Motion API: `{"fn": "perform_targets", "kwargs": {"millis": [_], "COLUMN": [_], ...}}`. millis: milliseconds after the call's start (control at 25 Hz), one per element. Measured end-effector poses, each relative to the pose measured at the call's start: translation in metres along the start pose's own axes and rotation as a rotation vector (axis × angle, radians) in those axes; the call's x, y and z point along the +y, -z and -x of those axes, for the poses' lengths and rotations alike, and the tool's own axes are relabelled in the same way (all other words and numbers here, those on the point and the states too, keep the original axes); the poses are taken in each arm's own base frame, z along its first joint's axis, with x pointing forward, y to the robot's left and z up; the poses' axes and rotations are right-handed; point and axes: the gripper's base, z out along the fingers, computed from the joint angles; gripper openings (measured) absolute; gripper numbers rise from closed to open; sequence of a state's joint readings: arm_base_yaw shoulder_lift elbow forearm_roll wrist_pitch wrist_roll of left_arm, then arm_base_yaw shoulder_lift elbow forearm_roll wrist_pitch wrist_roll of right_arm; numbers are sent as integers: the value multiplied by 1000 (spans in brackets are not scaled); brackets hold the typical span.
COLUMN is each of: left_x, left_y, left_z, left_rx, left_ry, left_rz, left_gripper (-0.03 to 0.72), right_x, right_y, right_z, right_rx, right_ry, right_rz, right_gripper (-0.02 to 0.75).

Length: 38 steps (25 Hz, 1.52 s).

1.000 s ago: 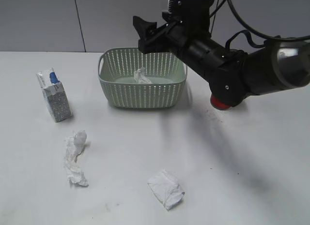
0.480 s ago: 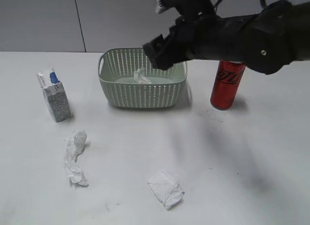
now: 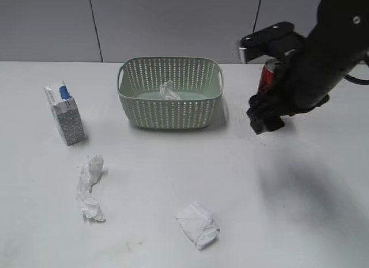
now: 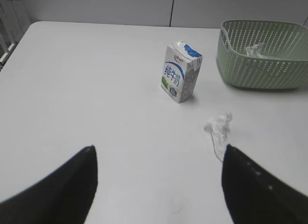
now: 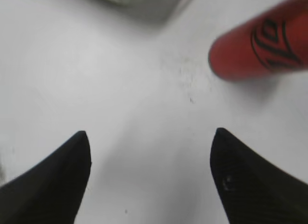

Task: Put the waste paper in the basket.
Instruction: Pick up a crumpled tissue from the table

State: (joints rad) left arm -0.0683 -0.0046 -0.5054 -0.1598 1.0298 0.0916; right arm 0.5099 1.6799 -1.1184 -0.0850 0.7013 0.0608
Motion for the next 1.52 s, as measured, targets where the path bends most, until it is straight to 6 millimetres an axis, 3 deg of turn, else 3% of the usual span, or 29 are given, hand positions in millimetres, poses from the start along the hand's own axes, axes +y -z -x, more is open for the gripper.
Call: {"fn": "perform_targets", "kwargs": {"millis": [320, 440, 560, 840, 1040, 1520], "left_x": [0, 0, 0, 0, 0, 0], "left_y": [0, 0, 0, 0, 0, 0], "left_z": [0, 0, 0, 0, 0, 0], "left_rx": [0, 0, 0, 0, 0, 0], "left_ry": [0, 0, 0, 0, 0, 0], "left_rz": [0, 0, 0, 0, 0, 0], "left_gripper": [591, 591, 591, 591, 591, 591], "right_x": [-101, -127, -139, -127, -104, -55], "right_y": [12, 17, 22, 37, 51, 97], "right_z": [-23, -41, -57, -73, -109, -195], "right_rx": [153, 250, 373, 415, 384, 65], "right_ry": [-325, -362, -347, -380, -399, -386], "right_rz": [33, 3, -39, 13, 30, -51], "right_gripper": [582, 582, 582, 582, 579, 577]}}
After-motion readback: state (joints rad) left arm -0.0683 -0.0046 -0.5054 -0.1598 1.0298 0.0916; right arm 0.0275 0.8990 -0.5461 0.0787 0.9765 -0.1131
